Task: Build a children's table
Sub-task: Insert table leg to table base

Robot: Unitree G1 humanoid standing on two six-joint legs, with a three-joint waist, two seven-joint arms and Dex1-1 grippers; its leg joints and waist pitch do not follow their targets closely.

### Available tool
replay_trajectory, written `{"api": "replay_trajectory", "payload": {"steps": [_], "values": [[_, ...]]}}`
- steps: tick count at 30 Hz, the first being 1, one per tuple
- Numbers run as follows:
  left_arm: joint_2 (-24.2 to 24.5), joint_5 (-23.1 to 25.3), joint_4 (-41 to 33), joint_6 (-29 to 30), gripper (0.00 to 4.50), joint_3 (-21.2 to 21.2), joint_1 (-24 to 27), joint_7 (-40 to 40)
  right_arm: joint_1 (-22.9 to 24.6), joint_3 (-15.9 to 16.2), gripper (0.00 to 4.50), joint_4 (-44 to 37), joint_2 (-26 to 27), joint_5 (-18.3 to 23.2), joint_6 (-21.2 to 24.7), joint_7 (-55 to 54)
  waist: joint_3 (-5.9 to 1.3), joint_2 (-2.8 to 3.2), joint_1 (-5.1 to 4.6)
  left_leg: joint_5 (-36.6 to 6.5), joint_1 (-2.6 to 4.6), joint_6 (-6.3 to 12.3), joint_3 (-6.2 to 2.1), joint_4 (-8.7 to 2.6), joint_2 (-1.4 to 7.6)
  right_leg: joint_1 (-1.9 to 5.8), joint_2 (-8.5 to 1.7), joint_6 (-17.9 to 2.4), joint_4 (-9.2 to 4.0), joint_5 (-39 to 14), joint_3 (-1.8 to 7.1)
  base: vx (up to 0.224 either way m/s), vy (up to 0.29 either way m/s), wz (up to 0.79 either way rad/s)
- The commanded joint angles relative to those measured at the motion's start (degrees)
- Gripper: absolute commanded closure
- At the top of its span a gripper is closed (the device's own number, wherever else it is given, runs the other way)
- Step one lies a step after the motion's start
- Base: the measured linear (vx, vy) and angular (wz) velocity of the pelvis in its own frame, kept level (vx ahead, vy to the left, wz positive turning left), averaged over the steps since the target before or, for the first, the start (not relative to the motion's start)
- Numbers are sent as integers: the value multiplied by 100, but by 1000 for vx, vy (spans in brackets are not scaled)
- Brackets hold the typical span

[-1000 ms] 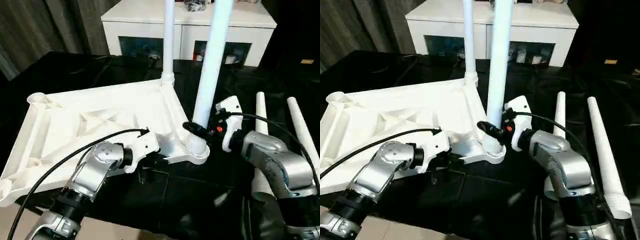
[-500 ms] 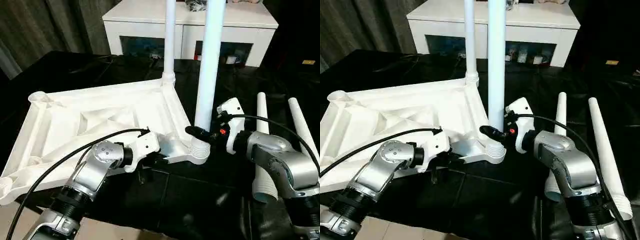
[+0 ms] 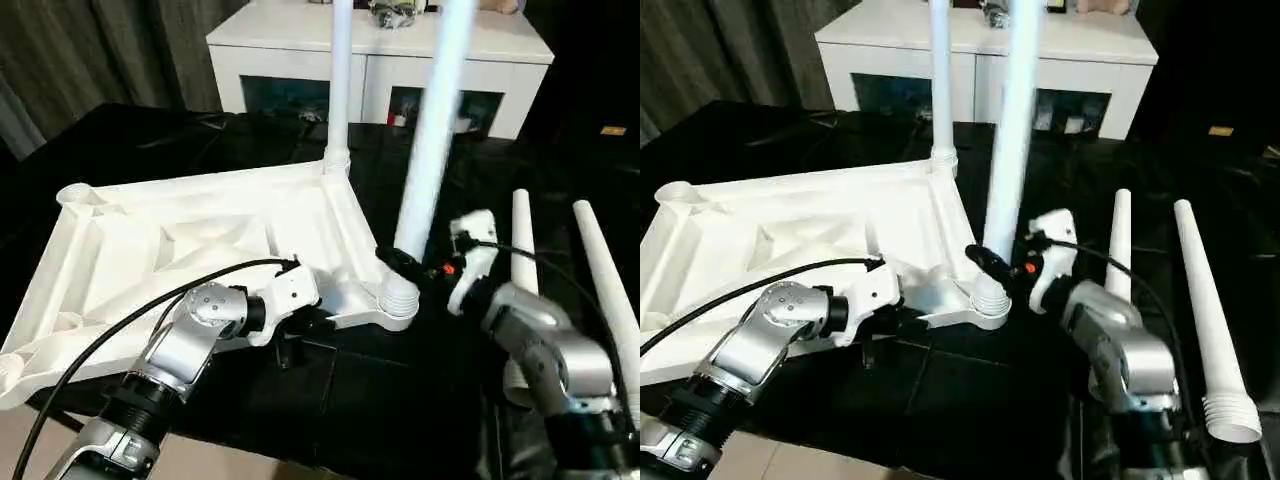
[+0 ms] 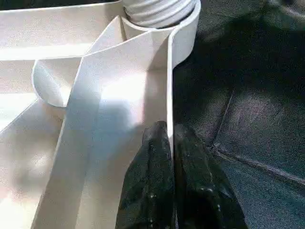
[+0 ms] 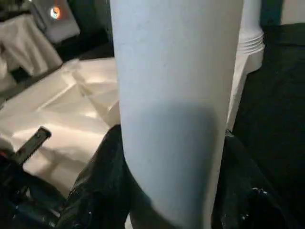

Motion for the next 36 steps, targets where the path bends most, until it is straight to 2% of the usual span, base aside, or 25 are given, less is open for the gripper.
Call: {"api": "replay_trajectory", "payload": {"steps": [1, 3, 4, 7, 9, 15, 16, 20, 23, 24, 26, 27, 29, 30, 33, 36], "values": [[68, -46, 68, -108, 450, 120, -69, 113, 347, 26, 265, 488, 16, -120, 77, -90, -282, -20, 27, -1674, -33, 107, -46, -440, 151, 251, -244, -1081, -471, -2018, 209, 0, 0, 0], [58, -42, 104, -131, 450, 119, -98, 130, 499, -93, 265, 580, 146, -47, -195, -133, -279, -40, 19, -1810, -38, 98, -52, -448, 152, 242, -248, -1025, -500, -2209, 208, 0, 0, 0], [55, -46, 121, -137, 450, 119, -113, 138, 558, -144, 265, 637, 198, -35, -325, -152, -281, -13, 22, -1828, -23, 89, -55, -452, 155, 237, -249, -1032, -497, -2201, 206, 0, 0, 0], [56, -51, 139, -148, 450, 121, -135, 142, 674, -238, 265, 721, 292, -25, -581, -176, -281, -19, 21, -1875, -30, 85, -56, -455, 156, 232, -253, -1033, -506, -2195, 209, 0, 0, 0], [65, -59, 156, -162, 450, 124, -157, 144, 783, -315, 265, 757, 370, -62, -883, -168, -273, 9, 17, -1953, -36, 78, -67, -472, 157, 238, -249, -1048, -504, -2179, 201, 0, 0, 0], [61, -58, 214, -211, 450, 146, -201, 178, 1013, -108, 266, 654, 293, -306, -1463, 26, -259, -5, -2, -2226, -21, 78, -81, -483, 156, 205, -257, -878, -567, -2664, 195, 0, 0, 0], [60, -60, 218, -210, 450, 146, -206, 176, 1048, -47, 266, 637, 261, -370, -1527, 56, -261, -25, -4, -2204, -28, 85, -80, -484, 155, 209, -258, -866, -570, -2663, 195, 0, 0, 0], [51, -62, 247, -220, 450, 144, -222, 192, 1173, 192, 266, 579, 141, -610, -1714, 145, -267, -35, 11, -2066, -47, 140, -77, -491, 164, 222, -252, -888, -546, -2480, 204, 0, 0, 0], [57, -72, 245, -219, 450, 143, -217, 184, 1136, 355, 266, 606, 53, -774, -1745, 146, -252, -31, 13, -2105, -44, 148, -75, -495, 163, 214, -250, -884, -551, -2554, 201, 0, 0, 0], [60, -75, 245, -218, 450, 146, -220, 184, 1064, 479, 266, 614, -21, -856, -1666, 192, -249, -54, 6, -2142, -43, 148, -75, -492, 156, 211, -250, -840, -560, -2690, 198, 0, 0, 0], [61, -75, 245, -218, 450, 146, -221, 185, 1036, 529, 266, 611, -53, -875, -1608, 216, -235, -43, -5, -2269, -32, 135, -83, -494, 151, 185, -257, -746, -597, -2978, 194, 0, 0, 0], [65, -73, 246, -221, 450, 146, -222, 190, 960, 656, 266, 622, -131, -951, -1573, 283, -237, -82, -15, -2313, -38, 131, -94, -497, 150, 188, -258, -677, -604, -3116, 186, 0, 0, 0], [68, -71, 242, -223, 450, 147, -219, 194, 919, 725, 266, 607, -176, -967, -1473, 325, -234, -70, -30, -2343, -34, 134, -104, -502, 153, 177, -256, -636, -612, -3178, 187, 0, 0, 0], [77, -75, 217, -213, 450, 145, -204, 196, 825, 914, 266, 581, -309, -1031, -1208, 452, -235, -89, -44, -2353, -42, 138, -108, -503, 154, 179, -253, -634, -610, -3176, 184, 0, 0, 0], [84, -91, 193, -193, 450, 145, -191, 198, 730, 1147, 266, 574, -506, -1148, -865, 597, -235, -96, -67, -2358, -41, 133, -107, -503, 158, 174, -252, -641, -611, -3130, 188, 0, 0, 0], [95, -89, 190, -196, 450, 146, -183, 198, 667, 1270, 266, 643, -612, -1271, -710, 638, -247, -108, -65, -2357, -41, 131, -108, -502, 161, 176, -259, -646, -610, -3086, 190, 0, 0, 0]]}}
